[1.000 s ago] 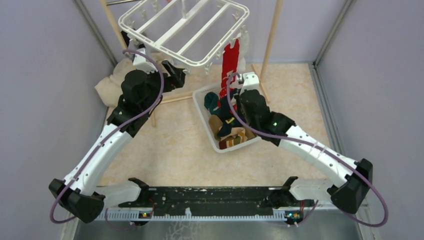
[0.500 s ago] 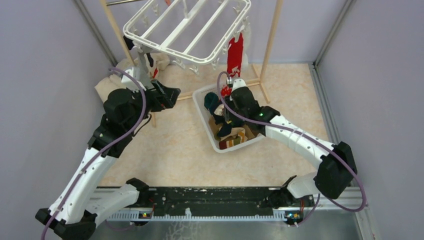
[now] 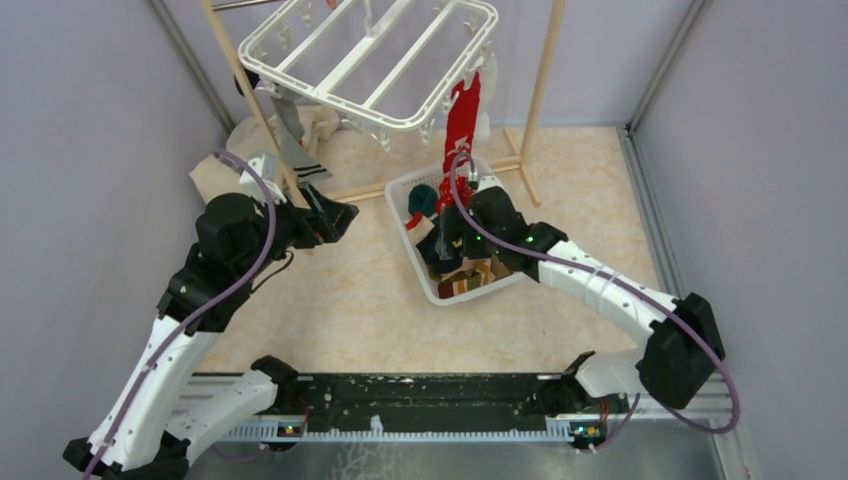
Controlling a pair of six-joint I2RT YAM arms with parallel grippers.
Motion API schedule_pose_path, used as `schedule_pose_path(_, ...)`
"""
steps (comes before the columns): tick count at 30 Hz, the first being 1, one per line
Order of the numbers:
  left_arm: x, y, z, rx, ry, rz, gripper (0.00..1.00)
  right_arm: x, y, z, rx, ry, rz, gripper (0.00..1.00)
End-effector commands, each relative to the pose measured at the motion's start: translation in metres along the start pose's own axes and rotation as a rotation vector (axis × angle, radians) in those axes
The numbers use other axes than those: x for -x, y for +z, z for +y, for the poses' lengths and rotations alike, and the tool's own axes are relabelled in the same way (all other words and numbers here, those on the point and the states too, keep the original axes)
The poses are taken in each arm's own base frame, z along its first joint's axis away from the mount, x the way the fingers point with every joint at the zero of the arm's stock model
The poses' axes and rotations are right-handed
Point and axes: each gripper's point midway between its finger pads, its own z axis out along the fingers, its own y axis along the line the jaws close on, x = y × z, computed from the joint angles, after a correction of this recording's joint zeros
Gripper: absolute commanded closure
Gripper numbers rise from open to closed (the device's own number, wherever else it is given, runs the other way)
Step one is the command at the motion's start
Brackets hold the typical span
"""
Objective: Remove the socks clipped to the hanger
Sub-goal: Place the sock in the bin.
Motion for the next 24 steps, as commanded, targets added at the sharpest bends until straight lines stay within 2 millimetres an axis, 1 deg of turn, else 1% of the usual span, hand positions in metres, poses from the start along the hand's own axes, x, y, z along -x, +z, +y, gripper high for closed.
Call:
schedule_pose_path(1,0.001,-0.014,-0.018,-0.052,-0.033,0.051,0.01,0.036,-0.046,0.024,0.127,0.106,-0.124,0.02)
schedule_pose_path(6,-0.007,-0.012,-0.009,-0.022,-0.024,0.069,0.01,0.060,-0.084,0.053,0.249,0.231,-0.142,0.02)
schedule_pose_path(8,-0.008,-0.011,-0.005,-0.012,-0.014,0.065,0.01,0.069,-0.105,0.067,0.321,0.275,-0.146,0.02)
schedule_pose_path(12,-0.015,-0.004,-0.002,-0.003,-0.001,0.089,0.01,0.092,-0.158,0.098,0.503,0.346,-0.181,0.02)
schedule_pose_path(19,-0.029,0.022,0.001,0.012,0.012,0.165,0.01,0.140,-0.262,0.138,0.752,0.349,-0.279,0.02)
schedule_pose_path(22,-0.032,0.033,0.004,0.030,0.013,0.185,0.01,0.158,-0.297,0.154,0.843,0.349,-0.300,0.02)
schedule_pose_path(24,-0.034,0.039,0.005,0.033,0.012,0.188,0.01,0.166,-0.317,0.162,0.904,0.340,-0.315,0.01)
